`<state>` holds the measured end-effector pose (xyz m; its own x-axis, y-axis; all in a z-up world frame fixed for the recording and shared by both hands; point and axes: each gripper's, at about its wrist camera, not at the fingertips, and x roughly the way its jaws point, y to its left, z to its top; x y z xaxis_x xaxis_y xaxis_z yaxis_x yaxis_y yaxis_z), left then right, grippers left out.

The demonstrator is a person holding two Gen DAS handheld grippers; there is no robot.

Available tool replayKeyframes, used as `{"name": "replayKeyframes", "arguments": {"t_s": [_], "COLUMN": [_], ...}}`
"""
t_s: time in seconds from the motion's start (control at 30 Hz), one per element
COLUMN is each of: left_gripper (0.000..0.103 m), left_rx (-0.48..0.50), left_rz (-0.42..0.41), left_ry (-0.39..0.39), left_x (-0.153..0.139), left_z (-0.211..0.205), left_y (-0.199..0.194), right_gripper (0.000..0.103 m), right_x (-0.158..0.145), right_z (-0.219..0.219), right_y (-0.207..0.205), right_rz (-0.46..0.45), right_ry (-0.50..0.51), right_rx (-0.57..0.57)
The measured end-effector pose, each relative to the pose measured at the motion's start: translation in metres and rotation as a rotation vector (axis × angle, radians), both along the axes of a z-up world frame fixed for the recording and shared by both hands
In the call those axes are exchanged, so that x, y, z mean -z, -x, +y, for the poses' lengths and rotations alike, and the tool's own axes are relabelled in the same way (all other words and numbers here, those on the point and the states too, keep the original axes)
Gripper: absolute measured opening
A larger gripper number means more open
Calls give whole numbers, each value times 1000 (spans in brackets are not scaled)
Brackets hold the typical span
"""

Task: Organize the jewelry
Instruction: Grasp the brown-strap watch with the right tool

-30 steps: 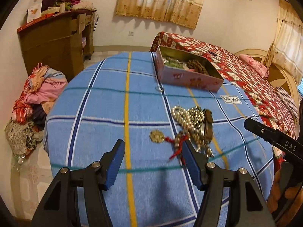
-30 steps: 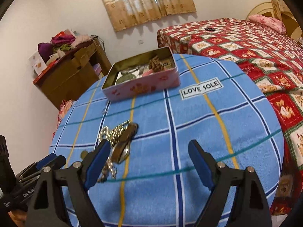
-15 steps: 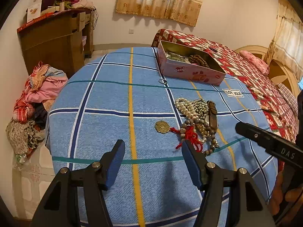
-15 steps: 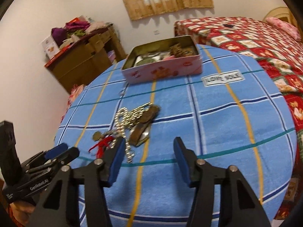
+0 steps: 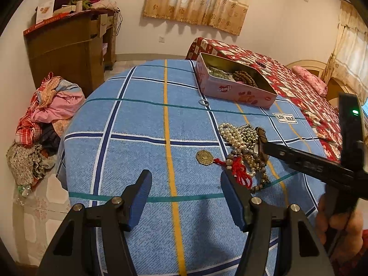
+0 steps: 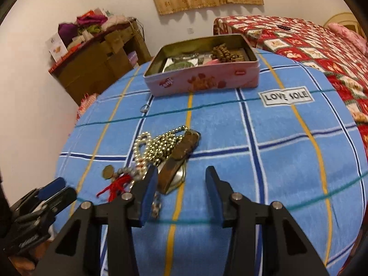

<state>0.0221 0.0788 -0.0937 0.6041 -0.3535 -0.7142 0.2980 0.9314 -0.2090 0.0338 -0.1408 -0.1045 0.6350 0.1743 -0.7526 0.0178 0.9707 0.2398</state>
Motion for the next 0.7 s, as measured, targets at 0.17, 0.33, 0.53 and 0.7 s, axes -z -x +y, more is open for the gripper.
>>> {"name": "replayKeyframes", "arguments": {"t_s": [0.17, 0.33, 0.53, 0.7], "left_gripper": [63, 63, 63, 63], "left_rx": [6, 14, 21, 35], "left_rz": [5, 8, 11, 19], "left_ry": [-1, 1, 1, 20], "left_x": [1, 1, 2, 1], "left_z": [0, -1, -4, -8], "left_y": [-4, -7, -9, -10], "right_gripper": [44, 44, 26, 26], "right_x": [5, 5, 3, 1], "right_z": [9, 19, -1, -37], "right_y": [-15, -19, -14, 1], "right_rz": [16, 22, 48, 41], "right_ry": [47, 129, 53, -25], "right_rx": [-16, -73, -59, 27]}}
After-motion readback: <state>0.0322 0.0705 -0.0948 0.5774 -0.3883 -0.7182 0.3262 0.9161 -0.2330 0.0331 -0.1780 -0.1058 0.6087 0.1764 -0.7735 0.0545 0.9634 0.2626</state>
